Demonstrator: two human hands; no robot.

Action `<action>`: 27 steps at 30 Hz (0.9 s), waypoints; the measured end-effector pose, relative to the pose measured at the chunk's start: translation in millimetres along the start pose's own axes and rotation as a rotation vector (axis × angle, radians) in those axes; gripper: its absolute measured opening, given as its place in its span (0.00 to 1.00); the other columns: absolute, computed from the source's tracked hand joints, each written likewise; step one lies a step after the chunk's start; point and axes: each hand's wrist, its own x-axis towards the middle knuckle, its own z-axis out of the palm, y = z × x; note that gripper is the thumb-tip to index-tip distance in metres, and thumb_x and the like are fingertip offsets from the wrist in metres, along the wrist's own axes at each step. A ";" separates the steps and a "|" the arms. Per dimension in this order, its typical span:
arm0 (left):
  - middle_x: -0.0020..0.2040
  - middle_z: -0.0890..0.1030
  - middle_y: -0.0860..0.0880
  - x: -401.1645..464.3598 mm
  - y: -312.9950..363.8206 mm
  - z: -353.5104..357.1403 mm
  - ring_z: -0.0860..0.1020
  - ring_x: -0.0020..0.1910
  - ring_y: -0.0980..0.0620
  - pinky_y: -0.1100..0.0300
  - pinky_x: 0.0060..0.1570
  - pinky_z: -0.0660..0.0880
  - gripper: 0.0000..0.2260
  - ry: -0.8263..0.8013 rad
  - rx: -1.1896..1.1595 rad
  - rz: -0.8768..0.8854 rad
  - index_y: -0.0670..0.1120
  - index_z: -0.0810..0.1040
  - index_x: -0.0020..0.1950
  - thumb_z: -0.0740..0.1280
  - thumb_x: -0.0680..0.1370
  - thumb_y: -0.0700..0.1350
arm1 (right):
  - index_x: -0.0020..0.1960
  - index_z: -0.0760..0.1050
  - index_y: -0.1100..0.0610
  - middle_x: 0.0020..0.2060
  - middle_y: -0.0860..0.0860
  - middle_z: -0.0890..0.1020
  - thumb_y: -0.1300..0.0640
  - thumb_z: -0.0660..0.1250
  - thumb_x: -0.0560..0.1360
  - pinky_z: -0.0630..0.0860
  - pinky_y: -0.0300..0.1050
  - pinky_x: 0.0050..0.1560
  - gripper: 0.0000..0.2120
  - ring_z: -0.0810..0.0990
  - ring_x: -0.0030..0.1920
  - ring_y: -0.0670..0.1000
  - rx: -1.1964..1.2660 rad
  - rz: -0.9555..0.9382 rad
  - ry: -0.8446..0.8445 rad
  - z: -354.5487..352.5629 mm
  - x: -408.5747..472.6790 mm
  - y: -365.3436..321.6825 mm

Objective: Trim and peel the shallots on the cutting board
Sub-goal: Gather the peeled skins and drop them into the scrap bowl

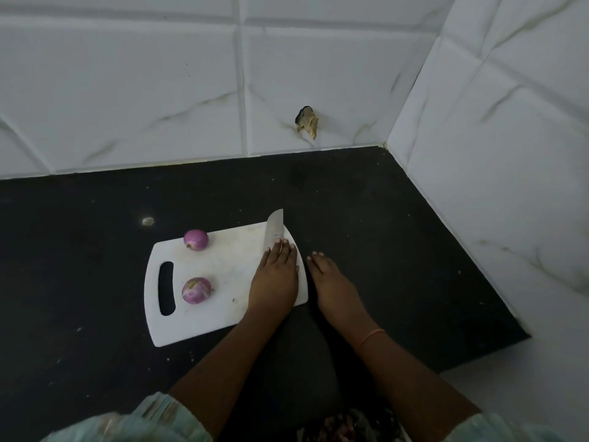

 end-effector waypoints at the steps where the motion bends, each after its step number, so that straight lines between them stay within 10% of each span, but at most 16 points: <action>1: 0.81 0.48 0.44 0.5 -0.1 -0.1 0.44 0.80 0.47 0.54 0.76 0.42 0.26 -0.014 0.000 -0.002 0.42 0.45 0.80 0.51 0.85 0.47 | 0.77 0.56 0.60 0.77 0.54 0.58 0.63 0.55 0.81 0.59 0.43 0.74 0.25 0.54 0.77 0.53 -0.020 0.015 -0.018 -3.2 -4.6 -3.9; 16: 0.81 0.55 0.46 1.4 -0.1 -7.8 0.50 0.80 0.48 0.51 0.78 0.43 0.23 0.049 -0.115 -0.014 0.46 0.53 0.80 0.51 0.85 0.47 | 0.48 0.76 0.58 0.49 0.53 0.77 0.61 0.62 0.78 0.73 0.43 0.45 0.04 0.76 0.48 0.51 -0.164 0.004 0.021 -28.8 -25.5 -8.1; 23: 0.70 0.75 0.51 -32.3 41.9 -16.8 0.73 0.64 0.56 0.65 0.63 0.68 0.18 0.038 -1.304 -0.286 0.50 0.71 0.74 0.59 0.83 0.42 | 0.46 0.82 0.58 0.43 0.53 0.82 0.53 0.60 0.78 0.74 0.45 0.42 0.14 0.81 0.44 0.54 -0.076 0.014 0.116 -26.1 -47.7 6.3; 27: 0.60 0.81 0.49 -43.2 58.7 -14.4 0.78 0.59 0.55 0.60 0.64 0.71 0.11 -0.167 -1.915 -0.426 0.50 0.78 0.60 0.57 0.84 0.46 | 0.44 0.86 0.56 0.38 0.50 0.86 0.63 0.75 0.69 0.76 0.37 0.45 0.05 0.85 0.40 0.46 0.613 0.316 0.243 -56.3 -43.5 1.7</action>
